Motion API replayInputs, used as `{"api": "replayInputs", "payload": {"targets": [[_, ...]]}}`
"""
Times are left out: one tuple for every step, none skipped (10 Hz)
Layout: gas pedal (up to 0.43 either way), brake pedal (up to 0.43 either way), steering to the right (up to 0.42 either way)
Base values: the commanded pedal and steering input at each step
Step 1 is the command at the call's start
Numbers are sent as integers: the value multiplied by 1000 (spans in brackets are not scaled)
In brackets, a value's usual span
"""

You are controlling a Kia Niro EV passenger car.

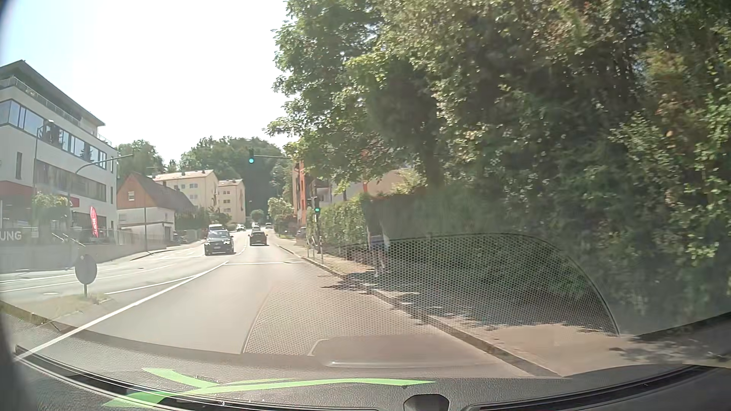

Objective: Follow the waypoints while adhering to traffic rules and regulations

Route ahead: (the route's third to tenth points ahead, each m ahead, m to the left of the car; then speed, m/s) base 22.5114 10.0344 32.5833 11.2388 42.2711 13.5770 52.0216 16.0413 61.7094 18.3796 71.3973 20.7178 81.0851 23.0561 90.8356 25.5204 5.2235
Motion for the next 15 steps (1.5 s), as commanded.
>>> {"api": "replayInputs", "payload": {"targets": [[138, 0, -271], [138, 0, -244], [138, 0, -219], [150, 0, -198], [150, 0, -189], [150, 0, -189], [150, 0, -185], [150, 0, -172], [150, 0, -154], [150, 0, -126], [150, 0, -104], [150, 0, -84], [138, 0, -69], [130, 0, -60], [130, 0, -49]]}}
